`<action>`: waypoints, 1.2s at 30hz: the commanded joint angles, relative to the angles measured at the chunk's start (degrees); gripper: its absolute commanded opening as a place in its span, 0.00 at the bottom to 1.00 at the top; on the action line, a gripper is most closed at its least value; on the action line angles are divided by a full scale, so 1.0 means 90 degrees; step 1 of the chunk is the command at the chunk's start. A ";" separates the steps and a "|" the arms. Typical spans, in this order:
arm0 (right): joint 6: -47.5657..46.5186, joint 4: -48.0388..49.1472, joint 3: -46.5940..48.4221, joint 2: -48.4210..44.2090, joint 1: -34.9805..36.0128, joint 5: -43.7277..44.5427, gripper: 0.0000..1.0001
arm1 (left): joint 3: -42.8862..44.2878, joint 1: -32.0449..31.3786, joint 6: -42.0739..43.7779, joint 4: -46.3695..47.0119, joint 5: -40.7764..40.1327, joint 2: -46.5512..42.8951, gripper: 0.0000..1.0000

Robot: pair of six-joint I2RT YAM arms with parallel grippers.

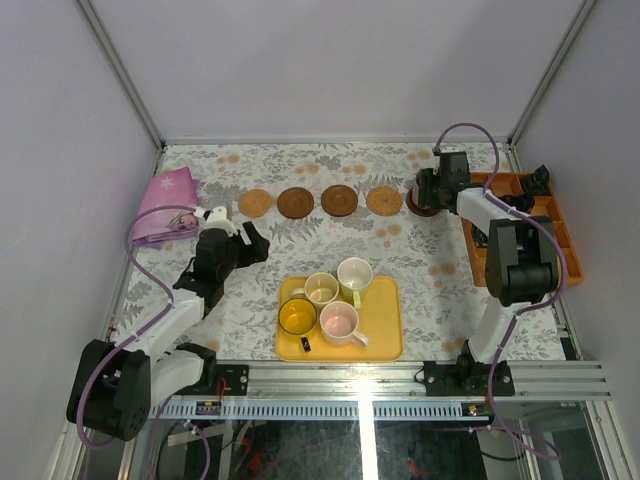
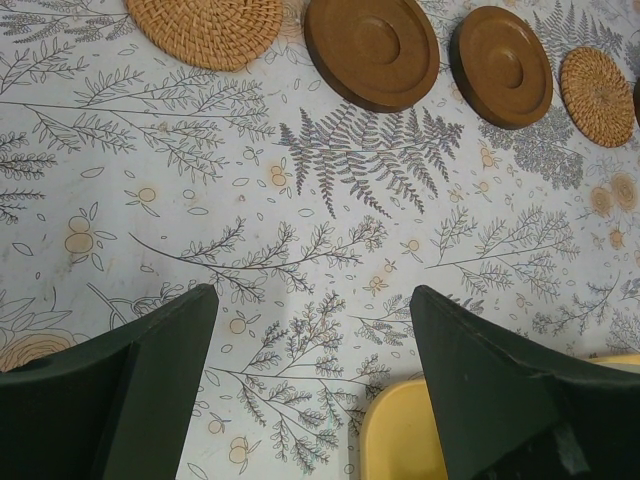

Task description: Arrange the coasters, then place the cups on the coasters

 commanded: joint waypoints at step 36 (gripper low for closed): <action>0.2959 -0.0869 -0.3928 -0.6246 0.4751 0.1079 0.89 | 0.0095 -0.0027 -0.0167 0.0332 0.0075 0.0148 0.79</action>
